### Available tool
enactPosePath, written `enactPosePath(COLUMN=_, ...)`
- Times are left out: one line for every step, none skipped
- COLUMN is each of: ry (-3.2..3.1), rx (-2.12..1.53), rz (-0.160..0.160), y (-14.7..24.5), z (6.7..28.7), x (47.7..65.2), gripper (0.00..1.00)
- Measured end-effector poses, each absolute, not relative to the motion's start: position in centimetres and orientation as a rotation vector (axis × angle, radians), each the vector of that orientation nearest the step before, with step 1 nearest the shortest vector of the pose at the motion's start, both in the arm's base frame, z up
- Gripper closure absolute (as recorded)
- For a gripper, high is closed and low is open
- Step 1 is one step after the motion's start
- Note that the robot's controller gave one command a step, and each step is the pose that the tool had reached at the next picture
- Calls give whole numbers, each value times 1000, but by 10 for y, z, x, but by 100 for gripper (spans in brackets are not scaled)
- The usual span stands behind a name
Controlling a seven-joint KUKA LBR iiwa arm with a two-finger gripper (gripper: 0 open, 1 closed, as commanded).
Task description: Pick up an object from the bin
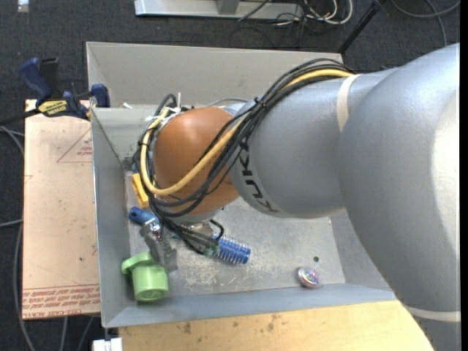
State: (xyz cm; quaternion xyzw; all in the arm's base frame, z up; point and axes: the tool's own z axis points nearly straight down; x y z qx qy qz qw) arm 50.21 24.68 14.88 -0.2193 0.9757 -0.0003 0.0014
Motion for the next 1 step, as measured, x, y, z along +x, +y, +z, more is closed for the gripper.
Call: enactPosePath(ry=3063, rx=-690, rz=2, y=248, z=148, x=501, gripper=0)
